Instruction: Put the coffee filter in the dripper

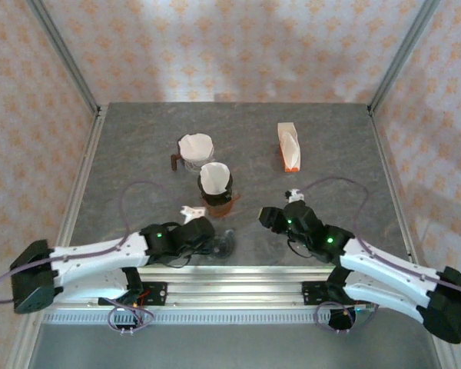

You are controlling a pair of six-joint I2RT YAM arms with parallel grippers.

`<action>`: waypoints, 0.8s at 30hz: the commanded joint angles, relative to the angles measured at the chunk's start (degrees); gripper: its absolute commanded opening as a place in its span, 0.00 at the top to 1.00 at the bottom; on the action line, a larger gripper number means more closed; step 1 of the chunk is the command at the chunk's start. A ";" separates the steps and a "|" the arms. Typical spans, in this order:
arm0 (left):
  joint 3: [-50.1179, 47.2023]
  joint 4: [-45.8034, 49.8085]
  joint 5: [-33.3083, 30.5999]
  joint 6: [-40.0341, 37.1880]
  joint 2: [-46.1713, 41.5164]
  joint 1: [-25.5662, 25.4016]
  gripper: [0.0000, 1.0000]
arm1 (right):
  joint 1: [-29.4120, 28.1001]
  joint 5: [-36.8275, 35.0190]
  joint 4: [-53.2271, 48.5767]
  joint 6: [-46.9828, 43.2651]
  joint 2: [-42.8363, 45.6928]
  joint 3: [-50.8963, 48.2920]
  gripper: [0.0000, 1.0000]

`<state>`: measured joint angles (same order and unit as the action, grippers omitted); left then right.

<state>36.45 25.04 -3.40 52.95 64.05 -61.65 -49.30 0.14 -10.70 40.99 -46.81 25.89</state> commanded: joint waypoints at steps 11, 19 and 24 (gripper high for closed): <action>26.64 -11.27 10.90 -5.94 30.04 -3.30 1.00 | 0.44 -24.67 -28.03 -2.46 20.30 6.69 0.50; 32.37 -7.08 11.44 -7.09 37.97 -3.18 1.00 | 0.52 -24.60 -29.55 -2.31 22.75 6.42 0.49; 31.27 -7.07 11.79 -6.85 38.31 -2.52 0.91 | 0.47 -23.27 -28.41 -2.41 22.80 5.84 0.47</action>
<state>67.18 16.19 8.19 46.94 102.06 -64.73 -48.90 -21.87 -38.17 39.07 -24.62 31.64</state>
